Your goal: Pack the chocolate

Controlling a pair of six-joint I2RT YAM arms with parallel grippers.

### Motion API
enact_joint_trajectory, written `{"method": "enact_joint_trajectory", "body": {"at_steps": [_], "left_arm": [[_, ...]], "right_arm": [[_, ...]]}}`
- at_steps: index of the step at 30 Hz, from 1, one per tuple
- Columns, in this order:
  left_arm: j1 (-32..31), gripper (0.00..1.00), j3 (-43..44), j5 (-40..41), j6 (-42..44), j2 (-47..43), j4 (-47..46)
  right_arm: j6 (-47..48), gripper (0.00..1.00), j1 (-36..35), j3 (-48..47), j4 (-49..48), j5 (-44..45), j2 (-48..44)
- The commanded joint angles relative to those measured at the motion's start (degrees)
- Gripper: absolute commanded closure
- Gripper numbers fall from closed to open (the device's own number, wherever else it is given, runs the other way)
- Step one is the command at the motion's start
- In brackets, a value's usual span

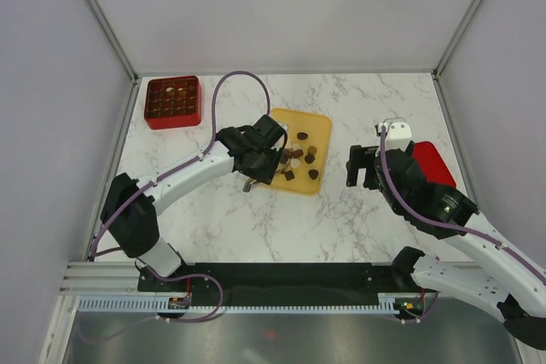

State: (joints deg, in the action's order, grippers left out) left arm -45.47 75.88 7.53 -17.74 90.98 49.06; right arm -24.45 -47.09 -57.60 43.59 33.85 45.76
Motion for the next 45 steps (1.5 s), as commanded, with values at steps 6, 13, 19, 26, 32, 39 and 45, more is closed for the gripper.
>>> {"method": "enact_joint_trajectory", "body": {"at_steps": [6, 13, 19, 26, 32, 39, 45], "left_arm": [[-0.2, 0.48, -1.3, 1.3, -1.7, 2.5, -1.6], [-0.3, 0.49, 0.4, 3.5, -2.8, 4.8, -5.9], [-0.3, 0.49, 0.9, 3.5, -2.7, 5.6, -5.9], [-0.3, 0.62, 4.8, 3.6, -3.8, 4.2, 0.9], [-0.2, 0.66, 10.2, 4.6, -3.7, 2.8, 5.5], [1.4, 0.66, 15.3, 7.8, -2.9, 3.4, 9.0], [13.7, 0.67, 23.9, 7.2, 1.2, 6.4, 9.4]], "right_arm": [[-0.6, 0.04, 0.0, -2.2, 0.0, 2.4, -0.6], [-0.4, 0.04, 0.0, -1.9, 0.0, 3.0, -1.3], [-0.3, 0.04, 0.0, -1.6, 0.0, 3.2, -2.0], [0.0, 0.04, 0.0, -1.9, 0.0, 3.5, -1.9], [-0.3, 0.04, 0.0, -2.1, -0.3, 3.4, -1.7], [-0.2, 0.04, 0.0, -2.9, -0.4, 2.9, -1.5], [-0.6, 0.04, 0.0, -1.9, -1.6, 1.0, -1.4]]}}
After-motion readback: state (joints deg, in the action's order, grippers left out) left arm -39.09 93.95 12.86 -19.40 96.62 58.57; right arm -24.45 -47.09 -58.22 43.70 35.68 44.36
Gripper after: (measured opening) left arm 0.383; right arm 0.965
